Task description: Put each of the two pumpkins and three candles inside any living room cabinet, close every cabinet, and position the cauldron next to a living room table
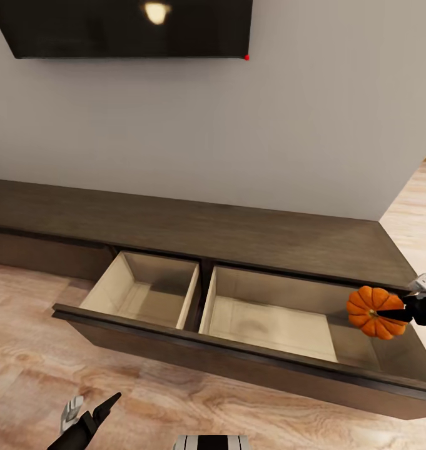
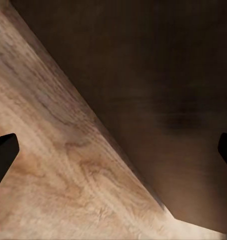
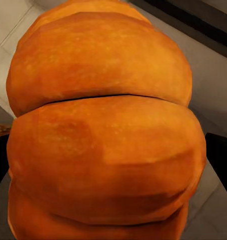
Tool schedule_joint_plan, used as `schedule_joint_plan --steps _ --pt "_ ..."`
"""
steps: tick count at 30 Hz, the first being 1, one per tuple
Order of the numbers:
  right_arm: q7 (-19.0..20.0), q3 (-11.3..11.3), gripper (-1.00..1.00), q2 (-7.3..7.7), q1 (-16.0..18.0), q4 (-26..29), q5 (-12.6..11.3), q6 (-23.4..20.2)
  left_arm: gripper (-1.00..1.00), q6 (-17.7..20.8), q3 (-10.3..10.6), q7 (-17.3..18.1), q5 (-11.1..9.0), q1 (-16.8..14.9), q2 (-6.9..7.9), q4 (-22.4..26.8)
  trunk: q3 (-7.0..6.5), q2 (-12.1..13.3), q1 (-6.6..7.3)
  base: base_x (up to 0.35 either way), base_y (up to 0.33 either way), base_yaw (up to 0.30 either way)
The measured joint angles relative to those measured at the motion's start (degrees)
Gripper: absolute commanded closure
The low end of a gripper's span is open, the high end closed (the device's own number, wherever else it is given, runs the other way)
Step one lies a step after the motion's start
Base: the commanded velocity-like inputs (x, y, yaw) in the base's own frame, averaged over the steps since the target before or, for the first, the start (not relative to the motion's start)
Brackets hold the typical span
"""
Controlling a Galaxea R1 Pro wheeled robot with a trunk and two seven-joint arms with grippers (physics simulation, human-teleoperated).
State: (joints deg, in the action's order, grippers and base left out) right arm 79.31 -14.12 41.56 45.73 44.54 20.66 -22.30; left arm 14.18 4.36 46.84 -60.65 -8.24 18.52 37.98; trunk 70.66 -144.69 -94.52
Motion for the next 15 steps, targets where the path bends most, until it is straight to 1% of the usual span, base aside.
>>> schedule_joint_plan --steps 2,3,4,5,7,8,14,15 --pt "-0.1 0.0 1.0 -0.49 0.0 -0.1 0.6 0.0 -1.0 0.0 0.0 0.0 0.0 0.0 -0.02 0.0 0.0 0.0 0.0 0.06 0.0 0.0" --pt "-0.3 0.0 1.0 -1.02 0.0 -0.1 1.2 0.0 -1.0 0.0 0.0 0.0 0.0 0.0 -0.02 0.0 0.0 0.0 0.0 0.212 0.0 0.0" --pt "-0.7 0.0 1.0 -2.04 -0.1 -0.2 2.4 0.0 -1.0 0.0 0.0 0.0 0.0 0.0 -0.03 0.0 0.0 0.0 0.02 0.234 0.0 0.0" --pt "-1.0 0.0 1.0 -2.75 0.0 -0.2 3.3 0.0 -1.0 0.0 0.0 -0.1 0.0 0.0 -0.03 0.0 0.0 0.0 0.02 0.209 0.0 0.0" --pt "-1.3 -0.1 1.0 -3.68 0.0 -0.2 4.6 0.0 -1.0 0.0 0.0 -0.1 0.0 0.0 -0.03 0.0 0.0 0.0 0.01 0.11 0.0 0.0" --pt "-1.4 -0.1 1.0 -4.24 0.0 -0.2 5.2 0.0 -1.0 0.0 0.0 -0.1 0.0 0.0 -0.03 -0.1 0.0 0.0 0.0 0.069 0.0 0.0" --pt "-1.6 -0.1 1.0 -6.46 0.0 -0.5 7.4 0.1 -1.0 0.0 0.0 -0.1 0.0 0.0 -0.03 -0.7 0.0 0.0 0.0 0.022 0.0 0.0" --pt "-1.6 -0.1 1.0 -7.06 0.0 -0.6 8.1 0.2 -1.0 0.0 0.0 -0.1 0.0 0.0 -0.03 -0.7 0.0 0.0 -0.01 0.005 0.0 0.0"
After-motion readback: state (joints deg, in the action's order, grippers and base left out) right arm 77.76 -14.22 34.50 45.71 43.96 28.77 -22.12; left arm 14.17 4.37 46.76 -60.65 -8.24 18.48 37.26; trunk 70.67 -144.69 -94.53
